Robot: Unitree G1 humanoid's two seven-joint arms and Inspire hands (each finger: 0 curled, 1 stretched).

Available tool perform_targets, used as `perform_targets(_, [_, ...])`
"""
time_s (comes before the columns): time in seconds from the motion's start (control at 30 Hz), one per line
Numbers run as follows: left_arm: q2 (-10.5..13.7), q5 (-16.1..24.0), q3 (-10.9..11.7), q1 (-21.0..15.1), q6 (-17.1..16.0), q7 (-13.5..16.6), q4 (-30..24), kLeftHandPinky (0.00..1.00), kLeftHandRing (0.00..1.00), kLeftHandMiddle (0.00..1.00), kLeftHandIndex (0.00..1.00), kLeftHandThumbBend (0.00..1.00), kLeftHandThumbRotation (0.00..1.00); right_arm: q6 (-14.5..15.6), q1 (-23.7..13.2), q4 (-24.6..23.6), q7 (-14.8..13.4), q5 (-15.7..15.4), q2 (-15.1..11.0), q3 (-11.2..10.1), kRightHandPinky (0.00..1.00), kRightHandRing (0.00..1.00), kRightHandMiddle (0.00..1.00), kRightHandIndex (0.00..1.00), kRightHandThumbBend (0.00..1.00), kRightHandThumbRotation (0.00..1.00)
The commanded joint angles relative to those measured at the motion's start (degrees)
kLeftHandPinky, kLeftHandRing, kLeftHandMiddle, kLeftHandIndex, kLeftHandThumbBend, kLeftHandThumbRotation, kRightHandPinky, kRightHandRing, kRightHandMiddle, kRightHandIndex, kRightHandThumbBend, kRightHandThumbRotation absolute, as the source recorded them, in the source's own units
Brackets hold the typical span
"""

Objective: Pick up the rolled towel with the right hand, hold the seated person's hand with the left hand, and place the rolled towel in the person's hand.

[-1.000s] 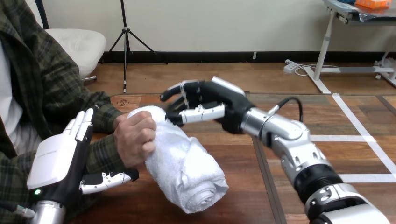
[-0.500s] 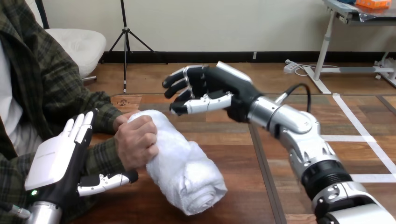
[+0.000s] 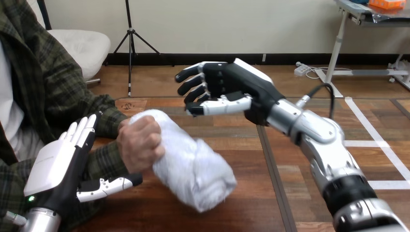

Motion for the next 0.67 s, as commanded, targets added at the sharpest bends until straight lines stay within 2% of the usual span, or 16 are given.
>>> perform_targets(0.0, [1.63, -2.46, 1.18, -1.31, -3.12, -1.34, 0.93, 1.00, 1.00, 1.00, 1.00, 1.00, 0.77, -0.13, 2.68, -6.15, -0.66, 1.51, -1.83, -1.42, 0.64, 0.69, 0.71, 0.75, 0.84, 0.32])
perform_targets(0.17, [1.17, -6.32, 1.91, -1.30, -5.17, -3.85, 1.62, 1.00, 1.00, 1.00, 1.00, 1.00, 0.77, 0.68, 5.31, -10.13, -1.45, 1.78, -2.37, -1.46, 0.70, 0.75, 0.77, 0.79, 0.87, 0.37])
perform_targets(0.27, [0.80, -10.32, 2.31, -1.25, -7.06, -6.96, 1.95, 1.00, 1.00, 1.00, 1.00, 1.00, 0.75, 0.03, 6.90, -11.99, -1.65, 1.91, -2.81, -1.46, 0.74, 0.78, 0.80, 0.81, 0.88, 0.41])
perform_targets(0.4, [0.06, -15.09, 2.80, -1.22, -10.02, -10.19, 2.40, 1.00, 1.00, 1.00, 1.00, 1.00, 0.75, 1.27, 9.58, -15.97, -1.37, 2.96, -3.55, -1.76, 0.77, 0.82, 0.83, 0.84, 0.89, 0.45])
perform_targets(0.47, [0.05, -16.27, 2.92, -1.23, -10.62, -11.36, 2.72, 1.00, 1.00, 1.00, 1.00, 1.00, 0.76, 1.81, 10.45, -17.39, -1.47, 3.37, -3.61, -1.85, 0.78, 0.84, 0.84, 0.85, 0.91, 0.47])
perform_targets(0.57, [-0.59, -19.23, 3.20, -0.56, -9.72, -13.95, 0.81, 0.98, 1.00, 1.00, 1.00, 1.00, 0.77, 1.92, 12.29, -20.12, -2.24, 3.33, -3.94, -1.95, 0.80, 0.87, 0.86, 0.87, 0.95, 0.50])
perform_targets(0.63, [-0.74, -19.65, 3.09, -1.12, -12.74, -14.05, 2.32, 0.97, 1.00, 1.00, 1.00, 1.00, 0.78, 1.71, 13.67, -21.84, -2.84, 3.22, -4.24, -2.05, 0.80, 0.87, 0.87, 0.88, 0.96, 0.52])
